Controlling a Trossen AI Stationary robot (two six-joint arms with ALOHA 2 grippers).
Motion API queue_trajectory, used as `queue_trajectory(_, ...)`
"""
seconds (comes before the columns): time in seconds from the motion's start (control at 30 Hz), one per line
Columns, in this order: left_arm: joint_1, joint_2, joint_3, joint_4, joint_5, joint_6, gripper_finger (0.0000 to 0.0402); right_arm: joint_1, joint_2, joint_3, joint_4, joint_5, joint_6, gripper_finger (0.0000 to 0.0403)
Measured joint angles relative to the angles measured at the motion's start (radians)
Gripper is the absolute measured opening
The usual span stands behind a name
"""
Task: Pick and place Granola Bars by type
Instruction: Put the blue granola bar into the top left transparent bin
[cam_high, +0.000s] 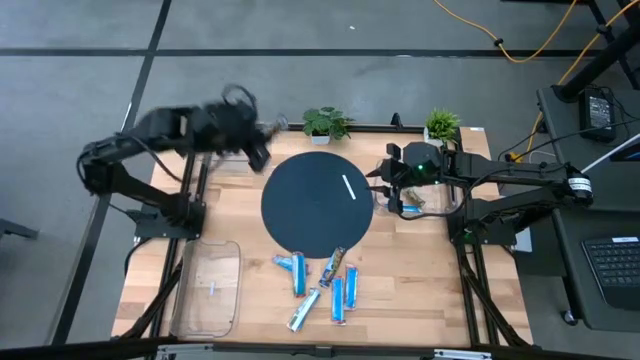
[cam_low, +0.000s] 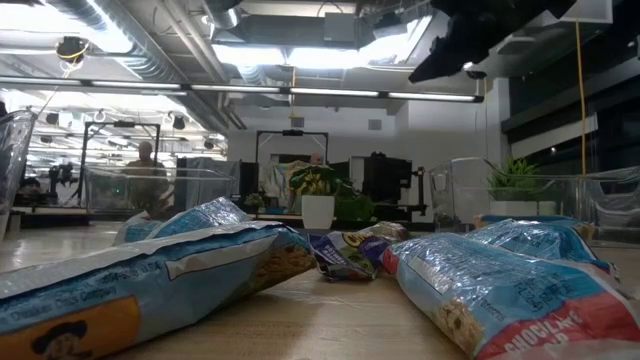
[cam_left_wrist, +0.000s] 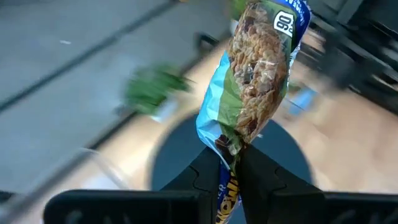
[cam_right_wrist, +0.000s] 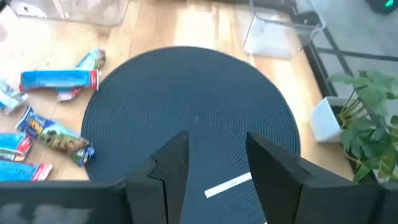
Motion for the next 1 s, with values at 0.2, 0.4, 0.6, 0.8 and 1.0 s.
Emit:
queue_trajectory(0.2, 0.267, -0.074, 0.0, -0.01, 0.133, 0.15, 0.0033, 0.0, 0.0, 0.0, 0.01, 0.0, 0.006, 0.0162)
queue_trajectory(0.4, 0.416, -0.076, 0.0, -0.098, 0.187, 0.255, 0.0033, 0.0, 0.0, 0.0, 0.01, 0.0, 0.035, 0.0162)
queue_trajectory(0.6, 0.549, -0.035, -0.004, -0.161, 0.184, 0.387, 0.0033, 0.0, 0.0, 0.0, 0.011, 0.001, 0.035, 0.0162)
queue_trajectory(0.8, 0.735, 0.01, -0.109, -0.155, 0.284, 0.554, 0.0033, 0.0, 0.0, 0.0, 0.012, 0.001, 0.035, 0.0162)
queue_trajectory(1.0, 0.865, 0.029, -0.24, -0.103, 0.429, 0.621, 0.0033, 0.0, 0.0, 0.0, 0.012, 0.001, 0.035, 0.0162)
